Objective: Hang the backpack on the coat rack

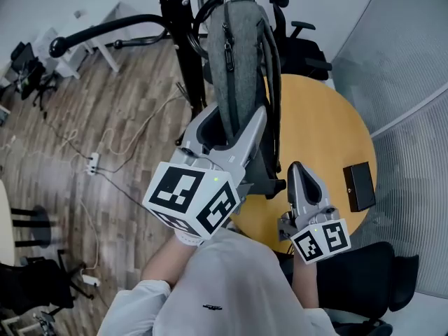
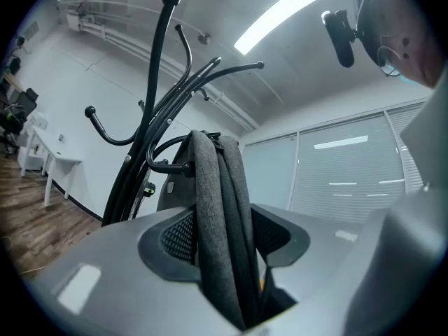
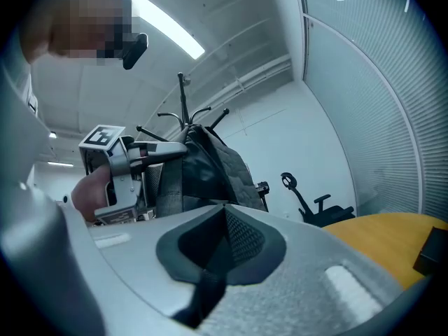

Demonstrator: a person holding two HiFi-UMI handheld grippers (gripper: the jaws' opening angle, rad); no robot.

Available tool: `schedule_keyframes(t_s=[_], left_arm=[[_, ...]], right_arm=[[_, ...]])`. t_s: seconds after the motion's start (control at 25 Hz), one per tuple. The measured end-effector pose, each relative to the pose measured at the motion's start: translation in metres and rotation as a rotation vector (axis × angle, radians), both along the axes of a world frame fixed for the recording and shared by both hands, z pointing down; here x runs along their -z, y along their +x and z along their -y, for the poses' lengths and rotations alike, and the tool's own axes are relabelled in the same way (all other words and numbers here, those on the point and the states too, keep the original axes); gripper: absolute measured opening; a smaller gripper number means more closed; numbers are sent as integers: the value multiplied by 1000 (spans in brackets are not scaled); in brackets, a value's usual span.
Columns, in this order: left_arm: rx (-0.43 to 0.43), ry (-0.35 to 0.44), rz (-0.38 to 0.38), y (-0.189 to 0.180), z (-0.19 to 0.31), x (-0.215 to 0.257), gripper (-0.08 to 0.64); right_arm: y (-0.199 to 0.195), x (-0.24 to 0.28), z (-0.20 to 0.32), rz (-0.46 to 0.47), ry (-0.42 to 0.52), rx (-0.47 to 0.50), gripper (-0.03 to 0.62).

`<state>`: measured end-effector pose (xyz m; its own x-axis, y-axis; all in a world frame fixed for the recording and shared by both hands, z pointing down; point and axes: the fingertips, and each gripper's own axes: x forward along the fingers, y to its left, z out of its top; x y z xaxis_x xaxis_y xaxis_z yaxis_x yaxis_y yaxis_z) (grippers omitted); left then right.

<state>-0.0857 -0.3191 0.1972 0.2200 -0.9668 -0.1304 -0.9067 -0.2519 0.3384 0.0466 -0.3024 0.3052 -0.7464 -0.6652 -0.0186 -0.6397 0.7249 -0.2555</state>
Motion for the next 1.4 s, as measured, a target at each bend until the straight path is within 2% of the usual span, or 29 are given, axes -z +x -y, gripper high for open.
schedule_keyframes(t_s=[0.24, 0.44, 0.72, 0.96, 1.12, 1.4], left_arm=[[-26, -20, 10, -2, -24, -11, 207], [-12, -40, 29, -7, -44, -20, 201], [68, -109, 33, -44, -58, -53, 133], [136, -161, 43, -63, -60, -88, 92], [141, -206, 84, -61, -60, -106, 26], [132, -279, 53, -56, -61, -139, 17]], right_arm=[[4, 0, -1, 3, -1, 3, 0], [6, 4, 8, 9, 5, -3, 0], [-7, 10, 16, -1, 26, 21, 0], [2, 20, 29, -17, 53, -8, 0], [9, 24, 36, -34, 66, -33, -2], [10, 13, 41, -55, 54, -56, -2]])
